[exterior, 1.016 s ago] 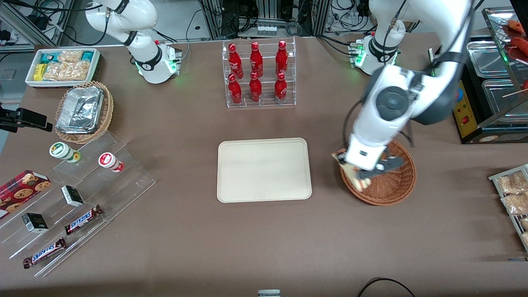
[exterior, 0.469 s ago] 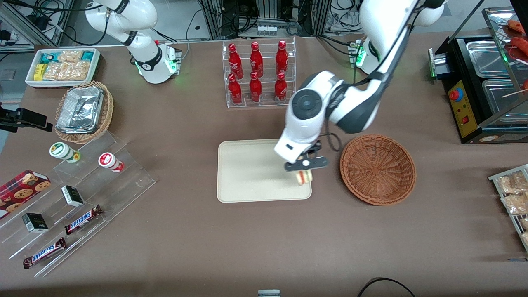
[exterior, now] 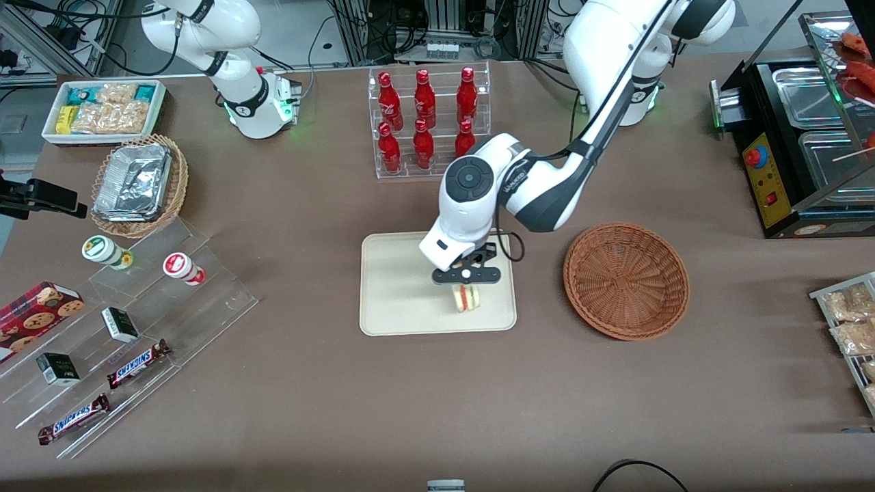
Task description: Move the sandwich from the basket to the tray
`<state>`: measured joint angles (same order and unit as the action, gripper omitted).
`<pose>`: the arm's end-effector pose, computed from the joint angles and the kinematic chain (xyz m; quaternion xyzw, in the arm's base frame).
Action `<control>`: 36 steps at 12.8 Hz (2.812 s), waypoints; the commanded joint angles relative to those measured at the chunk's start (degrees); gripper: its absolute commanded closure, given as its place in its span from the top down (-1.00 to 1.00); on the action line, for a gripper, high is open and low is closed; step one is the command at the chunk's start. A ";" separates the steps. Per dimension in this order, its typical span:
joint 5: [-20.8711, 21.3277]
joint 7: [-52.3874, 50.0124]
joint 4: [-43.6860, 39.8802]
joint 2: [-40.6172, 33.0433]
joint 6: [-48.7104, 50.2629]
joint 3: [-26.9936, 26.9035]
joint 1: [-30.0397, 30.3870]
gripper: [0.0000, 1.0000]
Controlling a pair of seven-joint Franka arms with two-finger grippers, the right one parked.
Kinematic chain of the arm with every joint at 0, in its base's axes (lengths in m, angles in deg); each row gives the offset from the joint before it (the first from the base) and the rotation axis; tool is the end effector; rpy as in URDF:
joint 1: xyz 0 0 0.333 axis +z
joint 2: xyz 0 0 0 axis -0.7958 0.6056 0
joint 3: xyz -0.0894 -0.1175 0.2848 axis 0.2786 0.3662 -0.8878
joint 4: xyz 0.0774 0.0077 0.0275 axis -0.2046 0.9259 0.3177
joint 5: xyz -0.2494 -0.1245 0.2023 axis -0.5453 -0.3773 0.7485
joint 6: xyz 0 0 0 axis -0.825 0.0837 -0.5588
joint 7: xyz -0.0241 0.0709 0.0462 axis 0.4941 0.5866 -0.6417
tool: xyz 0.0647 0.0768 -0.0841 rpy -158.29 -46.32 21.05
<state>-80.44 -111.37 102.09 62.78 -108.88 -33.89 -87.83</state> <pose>0.4986 -0.4587 0.3275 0.9996 -0.0062 0.0142 0.0238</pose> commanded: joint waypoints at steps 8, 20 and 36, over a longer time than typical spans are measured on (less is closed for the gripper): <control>1.06 4.27 -2.68 7.76 -7.82 -0.63 -4.00 -1.00; 1.15 3.48 -2.33 9.79 -7.83 -0.72 -4.89 0.97; -0.08 -5.58 1.53 -20.52 13.78 -1.24 11.53 0.99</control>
<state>-80.16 -116.41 100.78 46.54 -97.07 -35.64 -78.71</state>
